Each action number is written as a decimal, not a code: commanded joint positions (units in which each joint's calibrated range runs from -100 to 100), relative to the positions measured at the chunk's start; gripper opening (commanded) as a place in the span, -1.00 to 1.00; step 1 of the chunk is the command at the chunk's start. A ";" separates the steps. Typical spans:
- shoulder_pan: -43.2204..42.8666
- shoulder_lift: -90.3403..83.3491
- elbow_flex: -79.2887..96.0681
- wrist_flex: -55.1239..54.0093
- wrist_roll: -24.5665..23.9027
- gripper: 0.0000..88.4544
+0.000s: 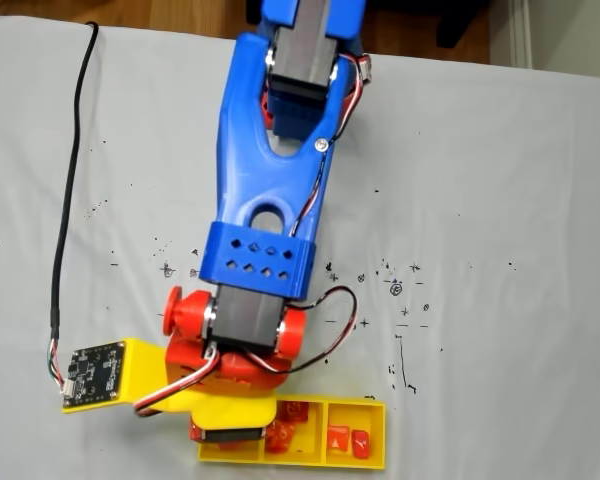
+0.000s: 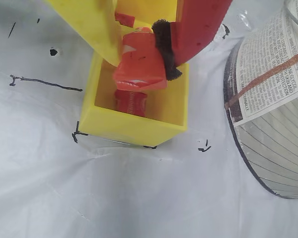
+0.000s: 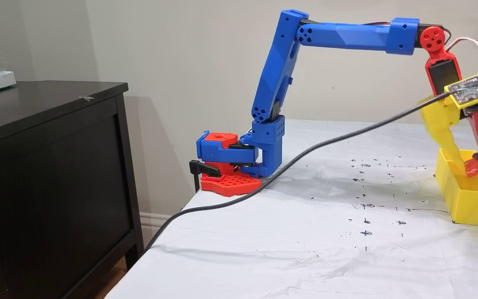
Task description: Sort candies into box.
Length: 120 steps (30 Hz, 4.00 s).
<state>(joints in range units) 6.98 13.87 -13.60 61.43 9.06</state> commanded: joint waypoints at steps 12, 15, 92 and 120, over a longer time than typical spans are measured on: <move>-1.73 1.05 -7.56 2.30 0.73 -0.98; -1.82 2.92 -10.93 5.17 1.47 -0.95; -10.61 -112.94 111.05 -6.21 -2.39 -1.00; -2.91 -112.86 111.42 -7.77 -6.98 -1.00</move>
<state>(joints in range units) 4.02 -98.22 97.35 54.68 2.17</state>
